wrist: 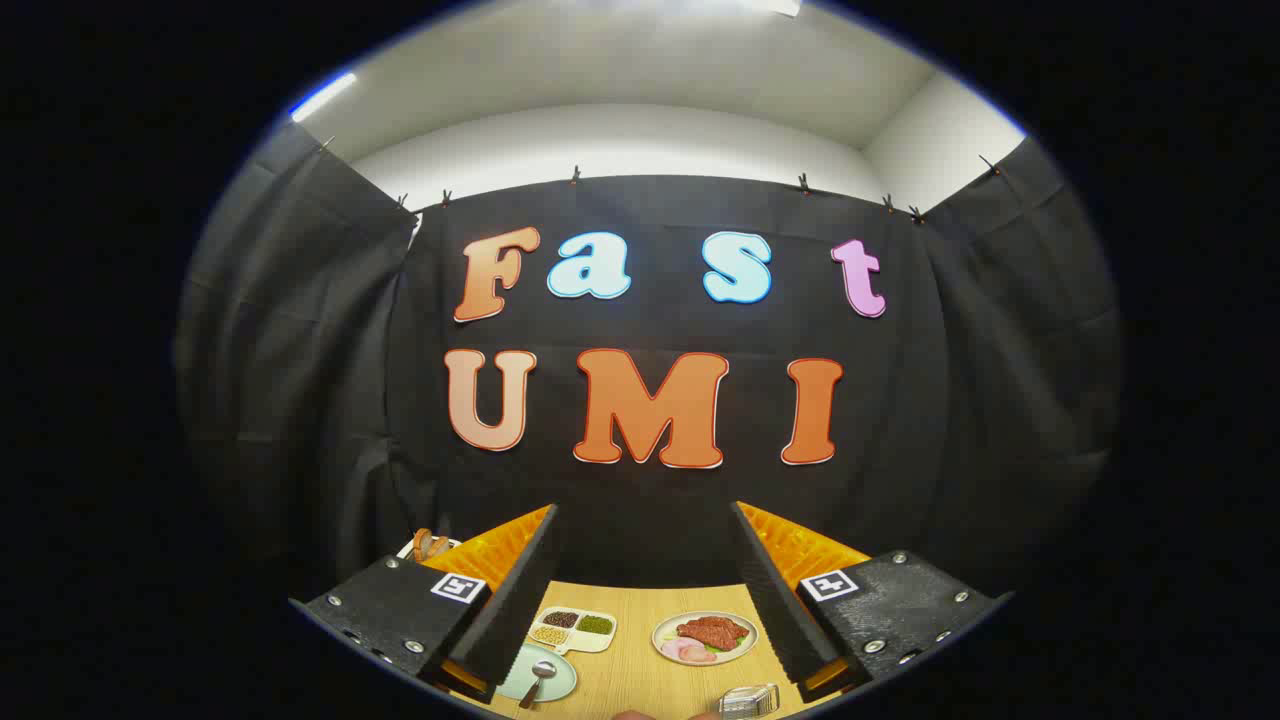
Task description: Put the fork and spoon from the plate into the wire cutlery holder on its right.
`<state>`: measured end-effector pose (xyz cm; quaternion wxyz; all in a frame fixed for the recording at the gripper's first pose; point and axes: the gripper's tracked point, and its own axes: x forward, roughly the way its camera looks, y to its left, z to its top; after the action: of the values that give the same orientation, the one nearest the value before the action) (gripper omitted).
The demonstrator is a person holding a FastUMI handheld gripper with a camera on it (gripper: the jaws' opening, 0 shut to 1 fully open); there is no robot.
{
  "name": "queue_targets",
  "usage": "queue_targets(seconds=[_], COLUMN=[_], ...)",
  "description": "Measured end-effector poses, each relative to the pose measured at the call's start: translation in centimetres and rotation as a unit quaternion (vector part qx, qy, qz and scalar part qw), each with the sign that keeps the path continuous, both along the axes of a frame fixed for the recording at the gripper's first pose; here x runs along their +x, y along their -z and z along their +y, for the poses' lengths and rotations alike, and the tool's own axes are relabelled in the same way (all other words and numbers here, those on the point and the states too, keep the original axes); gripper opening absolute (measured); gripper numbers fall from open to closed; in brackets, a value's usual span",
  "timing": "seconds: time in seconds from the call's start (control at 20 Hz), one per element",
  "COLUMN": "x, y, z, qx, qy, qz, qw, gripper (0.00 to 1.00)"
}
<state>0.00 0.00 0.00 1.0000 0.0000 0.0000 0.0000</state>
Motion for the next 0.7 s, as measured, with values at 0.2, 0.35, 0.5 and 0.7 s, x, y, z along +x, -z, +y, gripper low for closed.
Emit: queue_targets(seconds=[0.2,0.35,0.5,0.7], x=[-0.1,-0.4,-0.6,-0.8], y=[0.7,0.6,0.8,0.9], z=[-1.1,-1.4,-1.9,-1.9], qx=[0.009,0.017,0.007,0.002], qy=[0.018,0.021,0.029,0.032], qz=[0.015,0.02,0.021,0.022], qw=[1.0,0.999,0.999,0.999], gripper=[0.99,0.98,0.98,0.98])
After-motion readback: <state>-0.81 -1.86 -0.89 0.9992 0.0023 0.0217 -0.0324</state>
